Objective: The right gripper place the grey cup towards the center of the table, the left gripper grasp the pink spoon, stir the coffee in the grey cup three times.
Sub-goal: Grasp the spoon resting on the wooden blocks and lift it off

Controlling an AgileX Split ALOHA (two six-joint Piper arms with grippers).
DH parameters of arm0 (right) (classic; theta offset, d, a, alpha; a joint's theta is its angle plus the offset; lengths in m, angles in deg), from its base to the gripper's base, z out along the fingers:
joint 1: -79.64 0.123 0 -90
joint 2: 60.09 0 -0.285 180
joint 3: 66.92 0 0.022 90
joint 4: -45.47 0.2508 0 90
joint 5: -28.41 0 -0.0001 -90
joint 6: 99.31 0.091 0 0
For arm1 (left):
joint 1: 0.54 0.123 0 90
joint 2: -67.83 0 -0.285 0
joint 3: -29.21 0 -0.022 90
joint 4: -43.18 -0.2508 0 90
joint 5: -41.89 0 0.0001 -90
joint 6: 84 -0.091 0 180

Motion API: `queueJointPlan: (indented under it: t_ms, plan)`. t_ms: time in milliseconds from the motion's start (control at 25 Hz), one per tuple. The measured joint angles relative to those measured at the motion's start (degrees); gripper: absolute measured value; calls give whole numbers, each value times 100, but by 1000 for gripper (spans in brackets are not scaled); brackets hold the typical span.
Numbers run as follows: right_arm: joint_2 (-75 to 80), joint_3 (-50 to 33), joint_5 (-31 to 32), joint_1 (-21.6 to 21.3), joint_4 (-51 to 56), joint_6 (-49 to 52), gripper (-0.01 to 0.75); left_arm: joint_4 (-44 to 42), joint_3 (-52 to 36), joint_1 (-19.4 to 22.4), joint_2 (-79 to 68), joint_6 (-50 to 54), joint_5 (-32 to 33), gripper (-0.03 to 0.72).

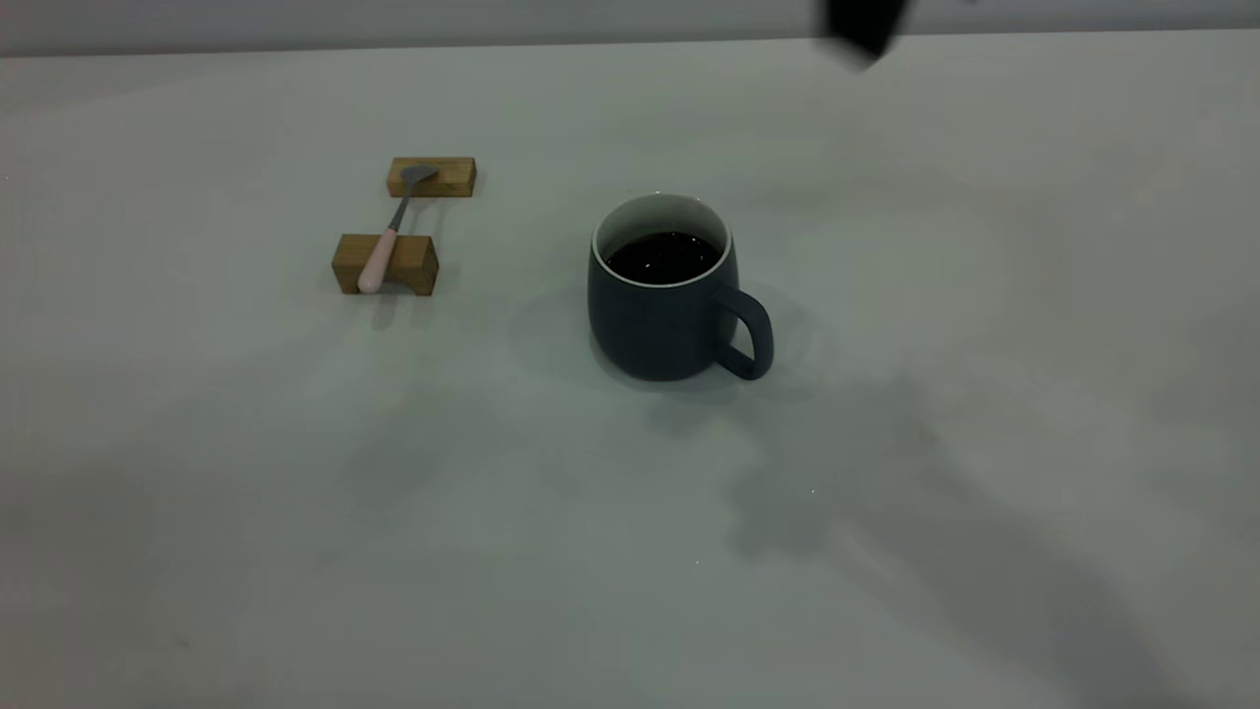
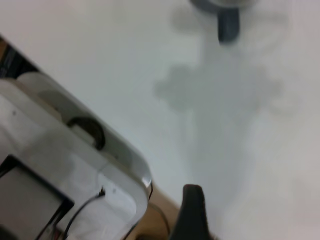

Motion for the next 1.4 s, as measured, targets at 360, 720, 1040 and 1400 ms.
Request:
queueJointPlan:
  t_ms: [360,720,1040,1400]
  plan:
    - [-2117,-1219,199,0,-208,367,727,0,0,0,0,0,0,411]
    - [-5266,-3794,-101,-234,-260,1039,693,0,0,0,0,0,0,411]
    - [-7560,-5022,-443,-1652,-241,1039,668,0,0,0,0,0,0,411]
    - [-8862,-5208,-381,-2886,-481,1039,651,0,0,0,0,-5,0,411]
